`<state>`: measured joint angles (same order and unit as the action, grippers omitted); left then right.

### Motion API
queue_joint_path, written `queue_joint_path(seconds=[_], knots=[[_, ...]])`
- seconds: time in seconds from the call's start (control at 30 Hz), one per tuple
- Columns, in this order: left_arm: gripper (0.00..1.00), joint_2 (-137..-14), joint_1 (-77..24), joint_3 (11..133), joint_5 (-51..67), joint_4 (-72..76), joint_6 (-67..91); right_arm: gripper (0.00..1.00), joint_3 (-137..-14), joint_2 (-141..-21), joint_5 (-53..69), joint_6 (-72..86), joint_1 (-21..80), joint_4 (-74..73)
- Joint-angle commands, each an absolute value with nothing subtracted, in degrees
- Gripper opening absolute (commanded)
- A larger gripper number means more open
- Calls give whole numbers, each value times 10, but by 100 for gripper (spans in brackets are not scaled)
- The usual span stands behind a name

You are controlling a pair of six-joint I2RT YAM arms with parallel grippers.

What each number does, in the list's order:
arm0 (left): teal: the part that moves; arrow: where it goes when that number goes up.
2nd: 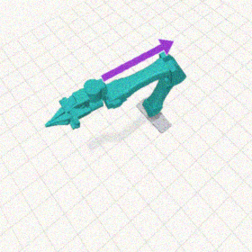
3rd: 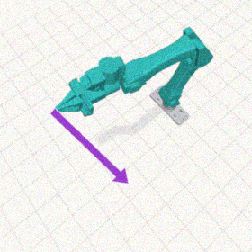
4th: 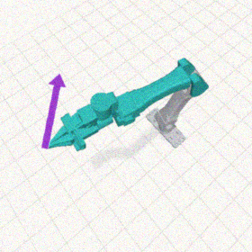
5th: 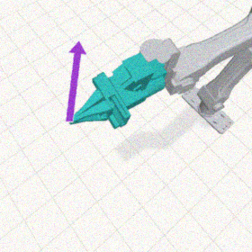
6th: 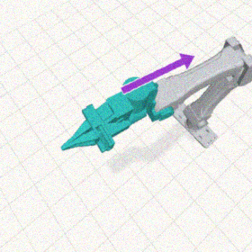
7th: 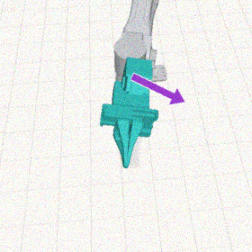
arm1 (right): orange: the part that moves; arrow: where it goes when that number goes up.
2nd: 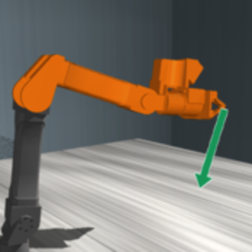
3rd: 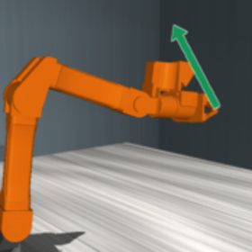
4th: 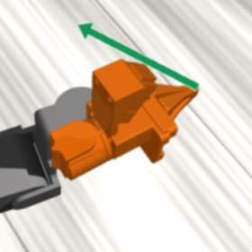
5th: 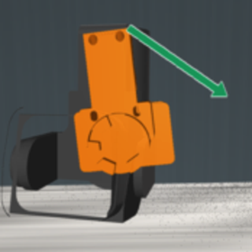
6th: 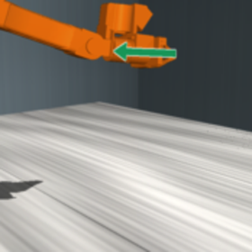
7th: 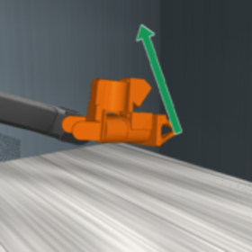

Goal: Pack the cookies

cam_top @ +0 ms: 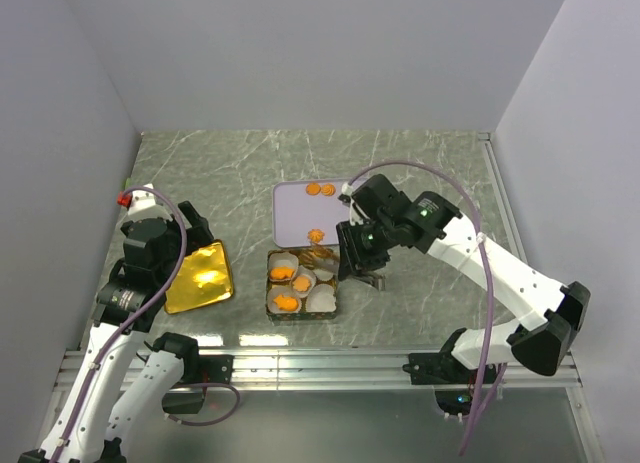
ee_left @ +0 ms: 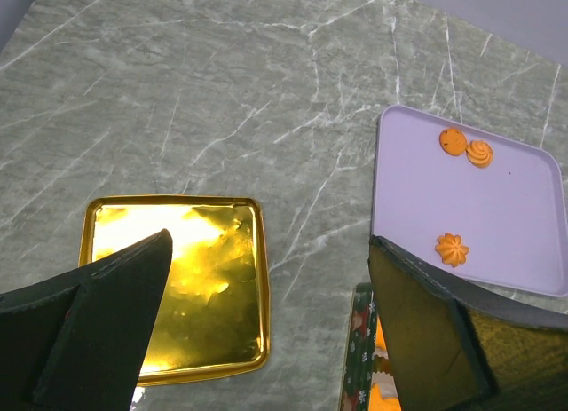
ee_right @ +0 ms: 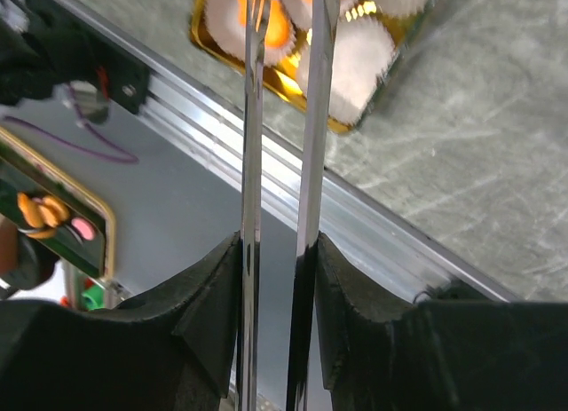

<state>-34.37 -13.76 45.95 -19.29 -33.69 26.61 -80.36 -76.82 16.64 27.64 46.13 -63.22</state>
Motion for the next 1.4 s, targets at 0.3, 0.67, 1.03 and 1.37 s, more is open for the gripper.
queue_joint_path(seconds=[0.3,0.67,1.03,1.37], knots=[[98,-341,-142,462,-188,-323,262,41,-694,-683,169,270,470,-586],[98,-342,-142,462,-188,-323,263,41,-661,-669,179,272,492,-580],[98,-341,-142,462,-192,-325,265,41,-616,-664,167,276,508,-563],[97,-342,-142,463,-192,-325,265,52,-614,-664,158,276,510,-557]])
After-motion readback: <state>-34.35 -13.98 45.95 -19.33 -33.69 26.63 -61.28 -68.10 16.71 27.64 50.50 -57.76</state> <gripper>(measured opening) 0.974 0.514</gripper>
